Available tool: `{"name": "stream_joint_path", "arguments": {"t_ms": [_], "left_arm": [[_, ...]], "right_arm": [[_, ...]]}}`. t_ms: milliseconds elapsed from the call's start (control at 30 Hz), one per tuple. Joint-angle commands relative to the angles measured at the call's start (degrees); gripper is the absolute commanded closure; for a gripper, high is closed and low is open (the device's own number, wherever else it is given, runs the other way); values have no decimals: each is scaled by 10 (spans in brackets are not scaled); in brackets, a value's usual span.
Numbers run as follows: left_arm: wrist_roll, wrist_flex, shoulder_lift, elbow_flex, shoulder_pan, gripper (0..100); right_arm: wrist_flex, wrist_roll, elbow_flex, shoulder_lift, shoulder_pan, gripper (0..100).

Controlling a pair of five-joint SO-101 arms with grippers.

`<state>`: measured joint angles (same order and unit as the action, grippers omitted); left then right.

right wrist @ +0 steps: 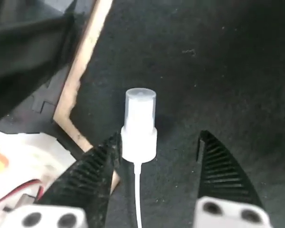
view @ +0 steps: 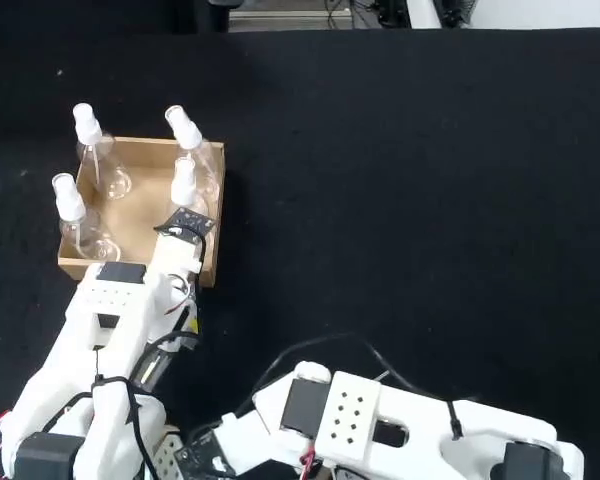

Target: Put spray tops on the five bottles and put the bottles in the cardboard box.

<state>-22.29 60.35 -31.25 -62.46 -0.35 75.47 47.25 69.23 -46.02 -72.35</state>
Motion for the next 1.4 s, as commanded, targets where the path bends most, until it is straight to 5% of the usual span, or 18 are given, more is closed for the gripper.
{"name": "stream_joint_path", "arguments": {"t_ms": [0, 667, 1067, 1367], "left_arm": [[-2, -7, -18, 7, -7, 971], [-2, -7, -18, 7, -7, 971], [-2, -7, -19, 7, -7, 971], [-2, -5, -22, 7, -7, 971]], "right_arm": [[-30, -1, 12, -15, -5, 769], [-63, -18, 31, 2, -3, 769], [-101, -14, 15, 104, 155, 770], [-113, 1, 15, 104, 82, 769]]}}
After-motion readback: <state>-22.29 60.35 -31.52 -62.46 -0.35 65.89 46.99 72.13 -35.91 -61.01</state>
